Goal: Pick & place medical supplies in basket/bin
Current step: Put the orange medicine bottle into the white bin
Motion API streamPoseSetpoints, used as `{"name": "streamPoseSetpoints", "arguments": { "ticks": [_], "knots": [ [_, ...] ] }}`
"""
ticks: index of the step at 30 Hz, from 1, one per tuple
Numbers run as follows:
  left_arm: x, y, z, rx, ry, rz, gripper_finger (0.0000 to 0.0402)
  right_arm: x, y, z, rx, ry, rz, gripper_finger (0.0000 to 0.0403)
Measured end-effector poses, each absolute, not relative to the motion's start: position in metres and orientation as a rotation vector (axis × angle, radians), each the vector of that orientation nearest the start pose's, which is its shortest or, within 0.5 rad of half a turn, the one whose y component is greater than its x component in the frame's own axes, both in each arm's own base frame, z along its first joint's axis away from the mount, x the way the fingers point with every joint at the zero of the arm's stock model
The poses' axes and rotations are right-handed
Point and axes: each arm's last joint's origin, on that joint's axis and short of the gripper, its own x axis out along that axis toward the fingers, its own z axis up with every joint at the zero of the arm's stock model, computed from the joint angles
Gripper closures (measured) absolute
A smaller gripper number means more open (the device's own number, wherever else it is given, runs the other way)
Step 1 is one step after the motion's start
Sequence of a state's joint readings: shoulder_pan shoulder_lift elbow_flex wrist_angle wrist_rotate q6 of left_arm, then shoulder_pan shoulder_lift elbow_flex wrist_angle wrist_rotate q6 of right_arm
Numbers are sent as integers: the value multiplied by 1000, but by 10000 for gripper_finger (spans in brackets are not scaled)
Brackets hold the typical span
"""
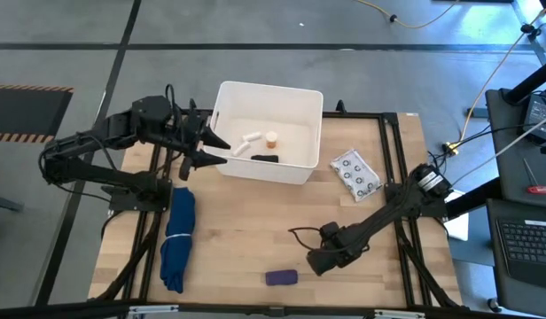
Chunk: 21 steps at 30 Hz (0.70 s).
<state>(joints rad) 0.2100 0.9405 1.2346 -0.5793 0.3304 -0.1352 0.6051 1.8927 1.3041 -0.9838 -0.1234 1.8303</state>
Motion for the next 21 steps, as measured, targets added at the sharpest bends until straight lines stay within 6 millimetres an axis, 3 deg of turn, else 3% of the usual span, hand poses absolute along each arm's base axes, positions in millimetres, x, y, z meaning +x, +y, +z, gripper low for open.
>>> {"name": "streamPoseSetpoints", "arguments": {
  "ticks": [4,13,21],
  "knots": [
    [171,27,418,-211,284,-100,201,277,200,156,1049,1450,-862,124],
    [171,27,418,-209,284,-88,201,267,191,136,1044,1424,-902,130],
    [171,27,418,-209,285,-88,201,266,190,133,1048,1428,-887,191]
  ]
}}
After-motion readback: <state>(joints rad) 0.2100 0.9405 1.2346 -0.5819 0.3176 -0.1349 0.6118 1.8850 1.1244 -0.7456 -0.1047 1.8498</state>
